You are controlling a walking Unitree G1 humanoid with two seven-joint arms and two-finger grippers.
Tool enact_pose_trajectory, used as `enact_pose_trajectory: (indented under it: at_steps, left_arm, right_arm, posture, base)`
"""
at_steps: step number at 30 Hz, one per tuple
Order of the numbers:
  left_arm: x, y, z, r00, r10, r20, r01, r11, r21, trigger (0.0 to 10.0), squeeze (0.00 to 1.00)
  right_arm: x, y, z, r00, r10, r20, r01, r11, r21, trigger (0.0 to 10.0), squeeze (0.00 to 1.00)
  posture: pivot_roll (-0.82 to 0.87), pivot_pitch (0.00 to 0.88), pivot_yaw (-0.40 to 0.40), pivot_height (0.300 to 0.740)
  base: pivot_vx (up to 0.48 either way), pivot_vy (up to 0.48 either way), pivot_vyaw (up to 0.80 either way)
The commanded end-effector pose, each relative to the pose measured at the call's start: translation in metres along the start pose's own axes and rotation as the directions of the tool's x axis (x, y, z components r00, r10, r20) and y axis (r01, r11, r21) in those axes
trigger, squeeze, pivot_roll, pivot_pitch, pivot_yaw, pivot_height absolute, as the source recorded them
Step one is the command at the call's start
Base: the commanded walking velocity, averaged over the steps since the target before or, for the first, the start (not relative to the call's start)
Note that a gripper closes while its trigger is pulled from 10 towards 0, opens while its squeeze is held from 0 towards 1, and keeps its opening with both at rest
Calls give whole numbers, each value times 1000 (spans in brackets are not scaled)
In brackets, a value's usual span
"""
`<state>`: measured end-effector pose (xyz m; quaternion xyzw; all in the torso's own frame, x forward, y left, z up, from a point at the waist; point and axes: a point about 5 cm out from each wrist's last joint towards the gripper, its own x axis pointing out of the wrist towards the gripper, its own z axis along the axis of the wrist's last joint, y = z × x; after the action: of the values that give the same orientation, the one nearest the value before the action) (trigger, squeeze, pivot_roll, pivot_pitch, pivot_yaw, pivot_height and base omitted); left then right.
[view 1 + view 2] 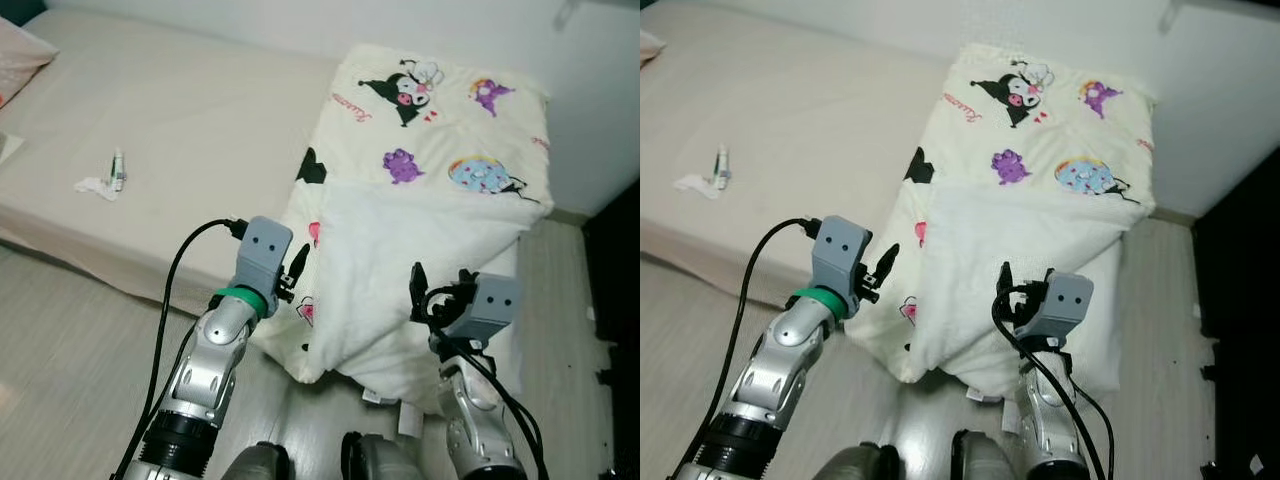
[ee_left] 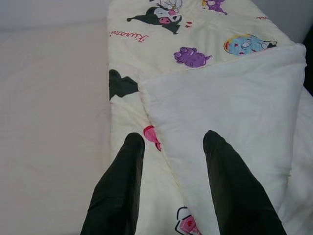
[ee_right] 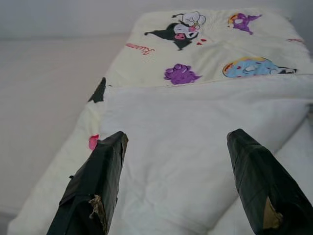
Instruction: Clean up the room
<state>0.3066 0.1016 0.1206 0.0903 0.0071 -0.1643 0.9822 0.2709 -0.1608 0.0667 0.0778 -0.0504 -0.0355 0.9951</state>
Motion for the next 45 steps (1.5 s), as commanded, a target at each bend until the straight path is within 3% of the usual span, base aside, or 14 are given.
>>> enact_pose_trajectory:
  at_steps: [1, 31, 37, 45]
  left_arm:
    - [-1, 0, -6, 1000, -1, -23, 1, 1000, -8, 10000, 0]
    - [-3, 0, -12, 999, -5, -47, 5, 1000, 6, 10000, 0]
    - [-3, 0, -12, 999, -8, -49, 9, 1000, 7, 10000, 0]
    - [-10, 0, -11, 999, -10, -53, 11, 1000, 14, 10000, 0]
  right_arm:
    - [-5, -2, -8, 999, -6, -36, 6, 1000, -5, 10000, 0]
    - [-5, 0, -7, 999, 8, -35, -8, 1000, -2, 10000, 0]
    - [27, 16, 32, 986, 133, 99, -132, 991, -15, 10000, 0]
    - [55, 32, 30, 977, 209, 32, -209, 978, 4, 10000, 0]
  posture:
    - [50, 61, 32, 701]
    - [52, 71, 39, 586]
    - [55, 76, 46, 556]
    - [108, 117, 48, 516]
  base:
    - [0, 0, 0]
    - [0, 0, 0]
    - [0, 0, 0]
    - [0, 0, 0]
